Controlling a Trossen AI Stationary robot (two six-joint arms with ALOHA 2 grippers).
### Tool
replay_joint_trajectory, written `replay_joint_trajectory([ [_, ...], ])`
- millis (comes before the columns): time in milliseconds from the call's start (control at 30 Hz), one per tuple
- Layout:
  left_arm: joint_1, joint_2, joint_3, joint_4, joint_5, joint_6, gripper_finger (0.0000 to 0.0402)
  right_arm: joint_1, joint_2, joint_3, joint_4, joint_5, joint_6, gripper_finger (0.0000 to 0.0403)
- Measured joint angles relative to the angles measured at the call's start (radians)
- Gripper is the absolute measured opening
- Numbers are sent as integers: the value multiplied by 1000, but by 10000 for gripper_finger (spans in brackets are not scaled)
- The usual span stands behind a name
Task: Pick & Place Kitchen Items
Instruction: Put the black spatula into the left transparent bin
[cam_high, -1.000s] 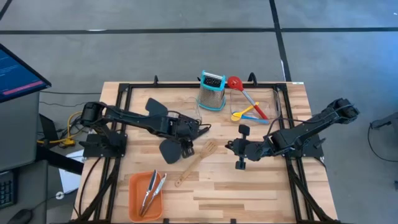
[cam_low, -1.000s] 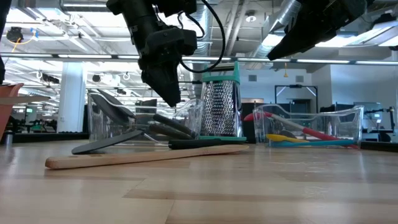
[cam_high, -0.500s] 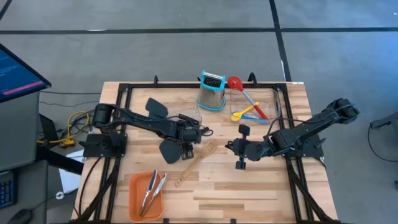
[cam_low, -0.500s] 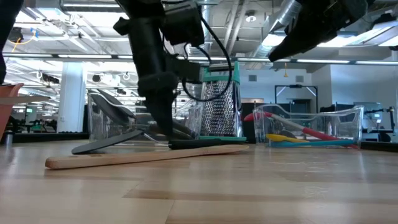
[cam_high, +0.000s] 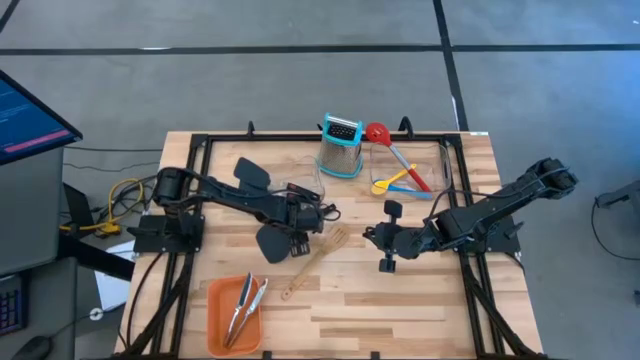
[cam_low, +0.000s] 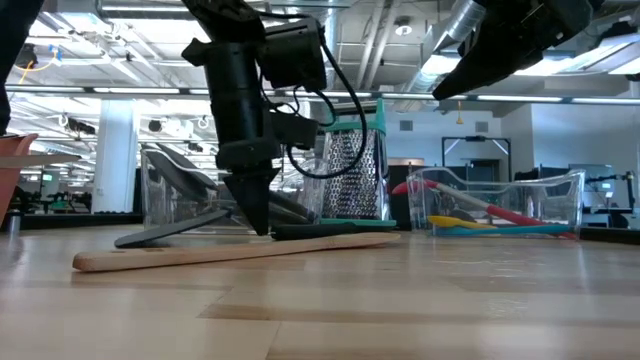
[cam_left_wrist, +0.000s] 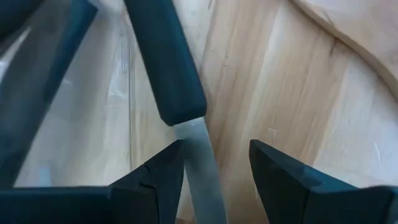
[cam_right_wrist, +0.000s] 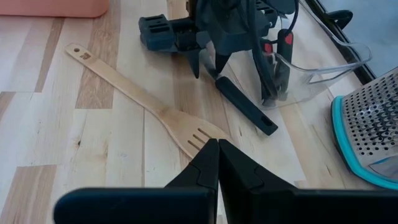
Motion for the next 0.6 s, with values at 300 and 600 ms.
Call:
replay_joint_trajectory([
  [300,17,-16,-78,0,57,-38,172,0,0,0,-3,0,0,1],
  [600,-53,-72,-86,11,101,-105,172,0,0,0,-3,0,0,1],
])
